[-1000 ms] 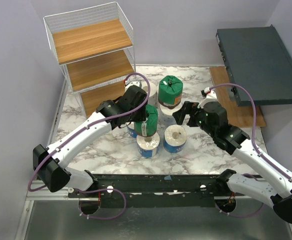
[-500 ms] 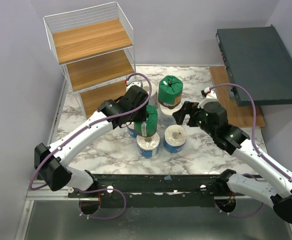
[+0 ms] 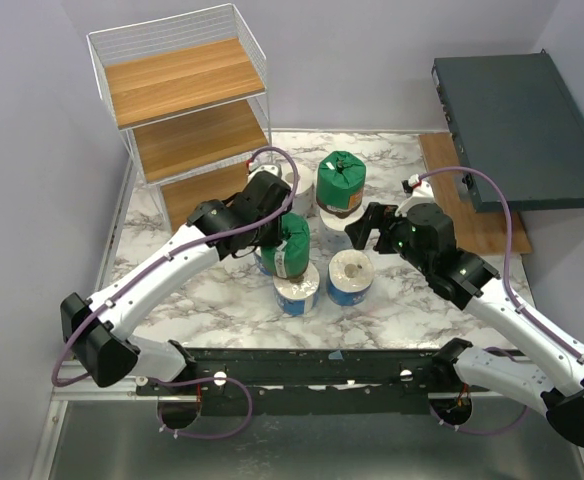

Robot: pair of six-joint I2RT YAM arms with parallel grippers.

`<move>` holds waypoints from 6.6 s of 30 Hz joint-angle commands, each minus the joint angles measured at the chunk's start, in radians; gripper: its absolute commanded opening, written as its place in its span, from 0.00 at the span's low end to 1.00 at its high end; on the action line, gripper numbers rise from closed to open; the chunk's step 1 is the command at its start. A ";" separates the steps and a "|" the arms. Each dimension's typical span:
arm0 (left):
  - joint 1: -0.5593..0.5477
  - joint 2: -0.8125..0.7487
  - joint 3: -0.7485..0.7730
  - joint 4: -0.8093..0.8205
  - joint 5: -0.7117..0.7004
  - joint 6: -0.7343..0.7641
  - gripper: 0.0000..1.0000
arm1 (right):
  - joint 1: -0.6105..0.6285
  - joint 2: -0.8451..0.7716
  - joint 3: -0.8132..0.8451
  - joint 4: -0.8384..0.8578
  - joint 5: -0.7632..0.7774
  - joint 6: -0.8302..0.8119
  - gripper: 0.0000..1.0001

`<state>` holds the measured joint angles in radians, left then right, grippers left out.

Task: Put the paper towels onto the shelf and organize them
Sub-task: Pick up the paper towel from the center of the board, then place the paper towel on the shelf.

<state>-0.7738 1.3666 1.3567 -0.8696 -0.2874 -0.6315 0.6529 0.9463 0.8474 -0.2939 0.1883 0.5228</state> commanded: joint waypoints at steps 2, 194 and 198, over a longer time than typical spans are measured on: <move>-0.004 -0.091 0.084 -0.068 -0.051 0.007 0.21 | 0.002 0.004 0.013 -0.025 -0.024 0.000 0.97; 0.588 0.234 1.118 -0.065 0.203 0.089 0.77 | 0.351 1.226 1.316 0.927 0.017 -0.851 1.00; 0.588 0.224 1.117 -0.059 0.202 0.081 0.81 | 0.351 1.235 1.339 0.908 0.024 -0.840 1.00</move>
<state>-0.1844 1.6272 2.4653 -0.9543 -0.1349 -0.5369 0.9955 2.1529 2.1323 0.6342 0.2131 -0.3359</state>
